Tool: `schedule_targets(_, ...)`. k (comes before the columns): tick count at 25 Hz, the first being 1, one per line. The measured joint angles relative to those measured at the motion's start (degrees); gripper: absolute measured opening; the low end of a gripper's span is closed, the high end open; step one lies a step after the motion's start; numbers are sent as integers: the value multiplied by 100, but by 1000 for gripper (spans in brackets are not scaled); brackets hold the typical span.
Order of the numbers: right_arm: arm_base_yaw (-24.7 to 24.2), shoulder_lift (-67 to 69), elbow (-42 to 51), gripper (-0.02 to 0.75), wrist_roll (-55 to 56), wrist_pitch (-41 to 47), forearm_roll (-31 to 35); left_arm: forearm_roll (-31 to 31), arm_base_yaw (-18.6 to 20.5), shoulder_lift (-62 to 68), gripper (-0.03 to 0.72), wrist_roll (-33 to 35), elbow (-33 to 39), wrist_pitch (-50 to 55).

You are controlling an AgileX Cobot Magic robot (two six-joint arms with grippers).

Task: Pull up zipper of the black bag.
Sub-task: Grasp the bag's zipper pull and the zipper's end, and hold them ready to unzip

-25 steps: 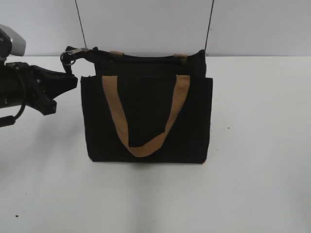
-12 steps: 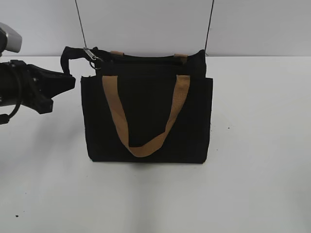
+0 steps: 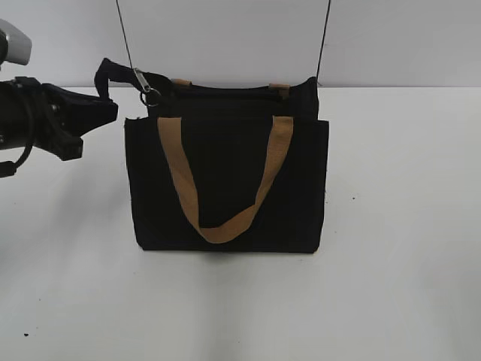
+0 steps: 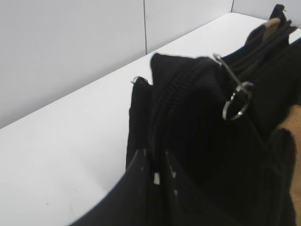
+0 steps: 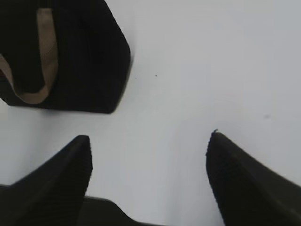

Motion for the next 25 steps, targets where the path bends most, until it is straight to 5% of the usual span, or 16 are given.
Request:
schedule_targets(9, 0, 2234, -482, 577, -1693, -942, 1392, 7, 0, 0, 34, 0, -364, 510)
schedule_targets(17, 153, 4252, -1541, 577, -2200, -987, 1567, 29, 0, 0, 34, 0, -504, 757)
schedule_targets(22, 1294, 5038, -2124, 577, -1722, -1356, 1120, 35, 0, 0, 34, 0, -504, 974)
schedule_targets(25, 2237, 5615, -2439, 577, -736, -1657, 186, 35, 0, 0, 34, 0, -504, 969)
